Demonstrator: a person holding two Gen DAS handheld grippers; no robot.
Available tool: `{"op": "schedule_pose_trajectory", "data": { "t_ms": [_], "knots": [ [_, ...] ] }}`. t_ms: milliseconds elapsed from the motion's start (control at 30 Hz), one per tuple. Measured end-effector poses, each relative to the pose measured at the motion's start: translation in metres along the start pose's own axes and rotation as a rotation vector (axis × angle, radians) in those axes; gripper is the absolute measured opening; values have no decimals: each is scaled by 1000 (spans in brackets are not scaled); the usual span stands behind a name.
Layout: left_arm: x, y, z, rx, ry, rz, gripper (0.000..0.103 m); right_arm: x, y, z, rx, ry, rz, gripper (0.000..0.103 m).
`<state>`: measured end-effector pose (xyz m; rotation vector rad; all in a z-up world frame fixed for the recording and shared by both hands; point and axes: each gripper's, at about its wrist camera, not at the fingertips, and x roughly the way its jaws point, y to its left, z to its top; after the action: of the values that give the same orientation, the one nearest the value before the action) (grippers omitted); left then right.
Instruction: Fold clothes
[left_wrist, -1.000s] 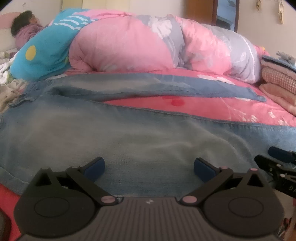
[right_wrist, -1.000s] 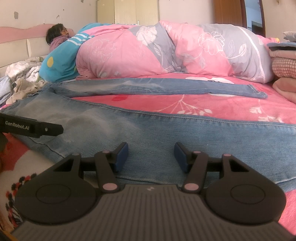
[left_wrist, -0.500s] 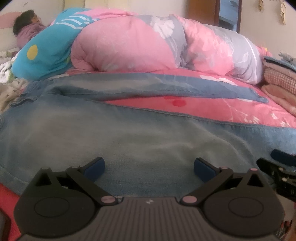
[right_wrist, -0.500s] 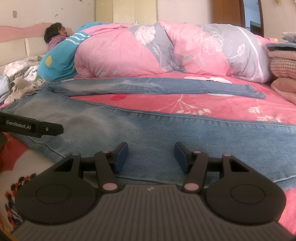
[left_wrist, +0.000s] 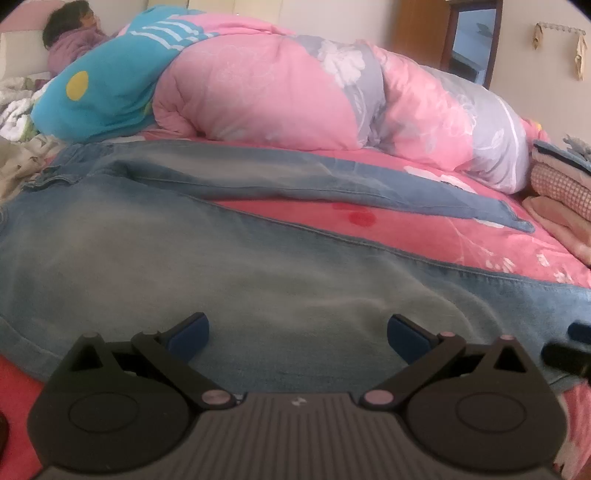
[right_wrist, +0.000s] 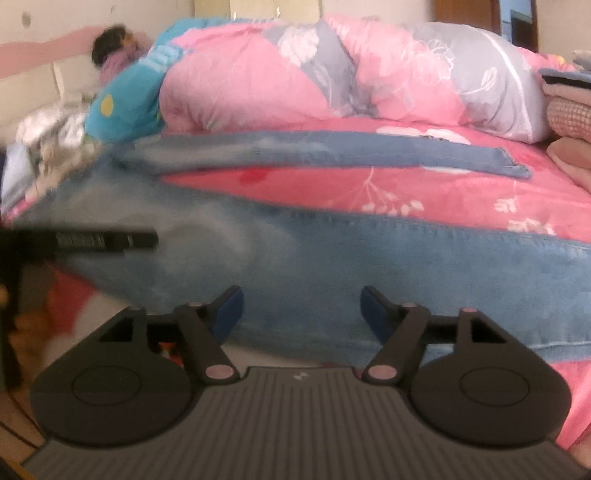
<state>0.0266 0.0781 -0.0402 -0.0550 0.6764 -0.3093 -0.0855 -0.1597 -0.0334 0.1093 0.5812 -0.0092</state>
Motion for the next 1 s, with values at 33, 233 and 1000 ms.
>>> {"op": "schedule_pose_trajectory", "data": {
  "t_ms": [33,233,1000],
  "knots": [
    [0,1,0,-4,-1,-4,103,-1,-1,4,14,-13,-6,83],
    [0,5,1,-20,0,-23,103,13,-5,18,59,22,-69,95],
    [-1,8,1,-49,-2,-40,103,46,11,14,10,174,-153,102]
  ]
}}
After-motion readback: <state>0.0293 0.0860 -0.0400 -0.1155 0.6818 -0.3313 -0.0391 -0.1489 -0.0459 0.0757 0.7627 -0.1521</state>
